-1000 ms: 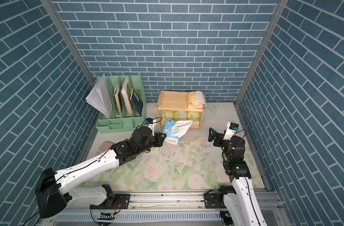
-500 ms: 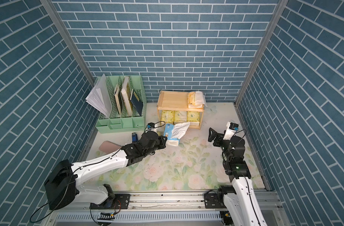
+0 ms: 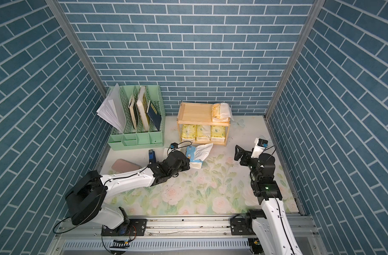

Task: Remove the tissue boxes from the shelf
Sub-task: Place the box of tissues at the center of the board.

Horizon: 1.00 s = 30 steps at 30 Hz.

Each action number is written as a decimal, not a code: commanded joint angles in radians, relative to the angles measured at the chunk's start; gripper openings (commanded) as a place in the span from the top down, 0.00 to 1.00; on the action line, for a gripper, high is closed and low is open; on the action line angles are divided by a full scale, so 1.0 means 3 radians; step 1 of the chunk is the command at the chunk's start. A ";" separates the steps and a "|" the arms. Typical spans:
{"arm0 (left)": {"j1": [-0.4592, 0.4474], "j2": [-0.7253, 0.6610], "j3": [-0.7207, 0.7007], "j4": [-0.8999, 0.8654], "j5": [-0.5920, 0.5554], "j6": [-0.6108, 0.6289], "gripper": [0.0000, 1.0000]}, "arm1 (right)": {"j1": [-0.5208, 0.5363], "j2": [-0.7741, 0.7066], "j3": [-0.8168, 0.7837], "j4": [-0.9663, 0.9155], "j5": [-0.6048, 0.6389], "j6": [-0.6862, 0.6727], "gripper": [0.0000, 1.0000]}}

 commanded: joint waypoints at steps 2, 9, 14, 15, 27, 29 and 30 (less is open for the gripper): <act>-0.0015 0.0086 -0.0043 0.0130 -0.0094 -0.0037 1.00 | -0.0003 -0.0002 -0.0041 0.0072 -0.0028 0.0047 0.00; -0.0018 0.0243 -0.0040 0.0119 -0.0085 -0.0016 1.00 | -0.0004 0.0008 -0.0055 0.0076 -0.0019 0.0037 0.00; -0.0018 0.0297 -0.0074 0.0084 -0.0109 -0.0031 0.99 | -0.0003 0.0011 -0.0068 0.0082 -0.0019 0.0037 0.00; -0.0018 0.0301 -0.0074 0.0068 -0.0122 -0.0028 0.98 | -0.0003 0.0013 -0.0076 0.0082 -0.0021 0.0037 0.00; -0.0017 0.0299 -0.0054 -0.0080 -0.0212 -0.0006 0.74 | -0.0005 -0.0004 -0.0071 0.0076 -0.0016 0.0043 0.00; -0.0017 0.0273 -0.0046 -0.0103 -0.0232 -0.0005 0.71 | -0.0003 -0.0003 -0.0055 0.0061 -0.0020 0.0034 0.00; -0.0018 0.0257 -0.0048 -0.0111 -0.0235 -0.0001 0.69 | -0.0003 -0.0002 -0.0043 0.0053 -0.0024 0.0027 0.00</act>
